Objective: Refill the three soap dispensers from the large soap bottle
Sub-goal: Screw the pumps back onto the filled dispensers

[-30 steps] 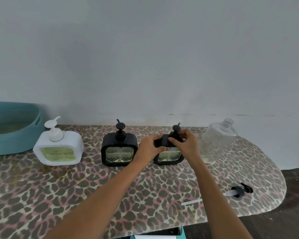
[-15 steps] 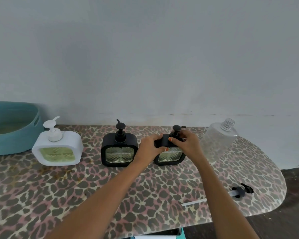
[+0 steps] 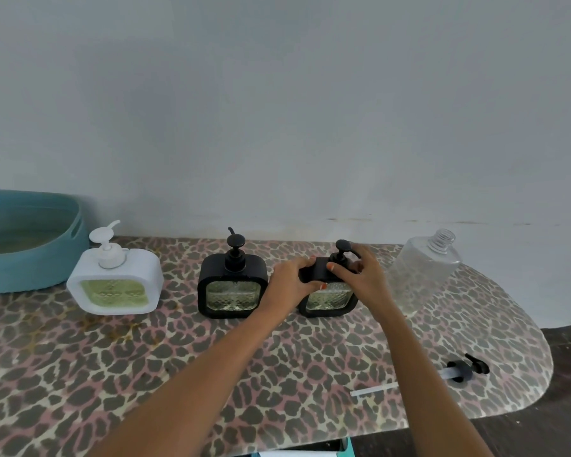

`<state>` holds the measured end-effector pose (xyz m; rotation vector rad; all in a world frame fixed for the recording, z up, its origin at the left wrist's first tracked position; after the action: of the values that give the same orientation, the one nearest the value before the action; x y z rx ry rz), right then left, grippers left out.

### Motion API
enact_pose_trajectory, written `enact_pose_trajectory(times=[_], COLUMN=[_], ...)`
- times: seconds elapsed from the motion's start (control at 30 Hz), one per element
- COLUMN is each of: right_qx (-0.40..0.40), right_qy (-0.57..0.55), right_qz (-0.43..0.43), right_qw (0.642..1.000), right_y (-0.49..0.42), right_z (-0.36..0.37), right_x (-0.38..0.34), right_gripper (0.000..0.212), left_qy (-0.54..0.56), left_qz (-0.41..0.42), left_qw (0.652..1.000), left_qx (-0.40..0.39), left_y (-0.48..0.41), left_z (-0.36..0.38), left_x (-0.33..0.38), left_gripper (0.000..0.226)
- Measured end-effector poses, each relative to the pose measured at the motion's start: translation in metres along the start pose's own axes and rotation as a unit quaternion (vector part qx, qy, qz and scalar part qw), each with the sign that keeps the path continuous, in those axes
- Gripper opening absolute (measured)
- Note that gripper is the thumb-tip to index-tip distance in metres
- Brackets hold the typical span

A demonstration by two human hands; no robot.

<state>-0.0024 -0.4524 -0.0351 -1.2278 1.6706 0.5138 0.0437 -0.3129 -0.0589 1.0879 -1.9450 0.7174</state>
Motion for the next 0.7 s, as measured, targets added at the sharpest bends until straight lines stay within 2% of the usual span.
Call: enact_pose_trajectory(times=[0.1,0.17,0.5,0.7], right_qx=[-0.047,-0.045,0.046,0.102], right_qy=[0.006,0.022,0.07,0.155], right_qz=[0.01,0.016,0.031,0.048], right_qw=[0.999,0.999,0.996,0.981], right_y=[0.0004,-0.0004,-0.0007,0.0062], right_z=[-0.0017,-0.001,-0.0001,-0.003], right_x=[0.0037,0.0043,0.0031,0.0032], right_gripper=[0.043,0.038,0.03,0.034], left_qy=[0.001,-0.002,0.002,0.004], left_qz=[-0.002,-0.002,-0.006,-0.006], left_qw=[1.0,1.0,1.0,1.0], left_qx=[0.005,0.005,0.012,0.014], left_y=[0.0,0.0003,0.0016,0.0013], left_z=[-0.0003,0.0,0.0006,0.0012], left_x=[-0.0012,-0.0006,-0.0022,-0.0017], left_gripper=[0.057,0.057,0.057,0.057])
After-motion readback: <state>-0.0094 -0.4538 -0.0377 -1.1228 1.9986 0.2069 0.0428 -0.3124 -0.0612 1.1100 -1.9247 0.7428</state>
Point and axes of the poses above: each hand's wrist, its own y-axis away from the middle knuckle, its own z-axis out of the palm, x = y × z, the point moved 7 cm from there along -y, towards the middle knuckle, and after that the axes turned 4 degrees about -y, right-handed, at the moved point
